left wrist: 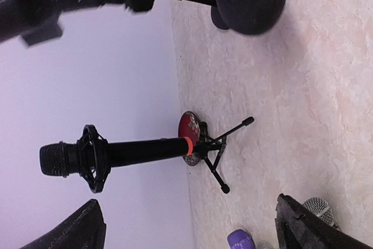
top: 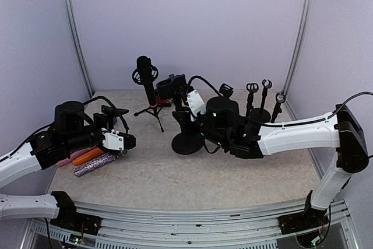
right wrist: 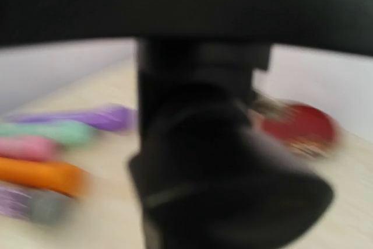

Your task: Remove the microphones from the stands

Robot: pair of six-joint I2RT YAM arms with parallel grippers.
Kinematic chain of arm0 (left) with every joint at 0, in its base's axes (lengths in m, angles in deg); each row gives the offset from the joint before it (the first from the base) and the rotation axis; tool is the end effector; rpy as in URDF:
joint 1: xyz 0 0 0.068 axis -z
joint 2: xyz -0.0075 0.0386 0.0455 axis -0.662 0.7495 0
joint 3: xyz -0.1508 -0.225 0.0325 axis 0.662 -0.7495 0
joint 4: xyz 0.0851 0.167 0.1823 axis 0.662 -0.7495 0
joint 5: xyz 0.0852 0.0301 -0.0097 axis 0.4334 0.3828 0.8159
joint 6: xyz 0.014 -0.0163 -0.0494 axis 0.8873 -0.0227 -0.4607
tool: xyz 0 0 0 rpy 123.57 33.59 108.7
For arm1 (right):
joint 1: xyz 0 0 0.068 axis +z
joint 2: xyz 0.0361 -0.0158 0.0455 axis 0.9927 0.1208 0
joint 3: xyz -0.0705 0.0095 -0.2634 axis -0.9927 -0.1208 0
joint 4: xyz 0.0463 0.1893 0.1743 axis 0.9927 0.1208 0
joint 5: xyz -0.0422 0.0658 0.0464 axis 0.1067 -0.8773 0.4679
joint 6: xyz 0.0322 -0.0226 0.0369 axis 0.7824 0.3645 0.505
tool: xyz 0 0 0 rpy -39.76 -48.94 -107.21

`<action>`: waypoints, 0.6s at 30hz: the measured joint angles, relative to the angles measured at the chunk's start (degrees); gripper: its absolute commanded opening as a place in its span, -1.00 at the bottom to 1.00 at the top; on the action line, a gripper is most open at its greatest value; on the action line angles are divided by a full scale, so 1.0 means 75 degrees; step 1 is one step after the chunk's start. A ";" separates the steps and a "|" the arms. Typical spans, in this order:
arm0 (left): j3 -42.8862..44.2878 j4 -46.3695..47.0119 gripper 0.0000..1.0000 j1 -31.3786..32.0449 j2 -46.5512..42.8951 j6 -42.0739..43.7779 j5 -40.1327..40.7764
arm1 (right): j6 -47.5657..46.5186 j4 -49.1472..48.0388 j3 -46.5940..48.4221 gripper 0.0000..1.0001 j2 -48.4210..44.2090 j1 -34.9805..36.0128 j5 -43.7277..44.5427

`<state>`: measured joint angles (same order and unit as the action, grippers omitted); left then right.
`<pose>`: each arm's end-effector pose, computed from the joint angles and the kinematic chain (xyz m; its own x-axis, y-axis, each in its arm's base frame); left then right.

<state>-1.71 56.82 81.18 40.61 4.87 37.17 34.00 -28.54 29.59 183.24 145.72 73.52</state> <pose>0.1510 -0.1254 0.2872 0.5788 0.7975 -0.1705 0.3853 -0.0832 0.9190 0.1939 0.3506 0.2867 -0.1298 -0.0369 -0.9909 -0.6898 0.7212 0.0635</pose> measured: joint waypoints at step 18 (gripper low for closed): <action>0.2040 -0.2022 0.98 -0.1926 0.1201 -0.2154 -0.0886 | -0.1061 -0.4590 -0.4820 -1.00 -0.1052 -0.2218 0.2197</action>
<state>13.59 41.65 66.73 49.61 -11.28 30.53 26.05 -62.97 -6.56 175.35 129.08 90.00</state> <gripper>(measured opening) 0.988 0.208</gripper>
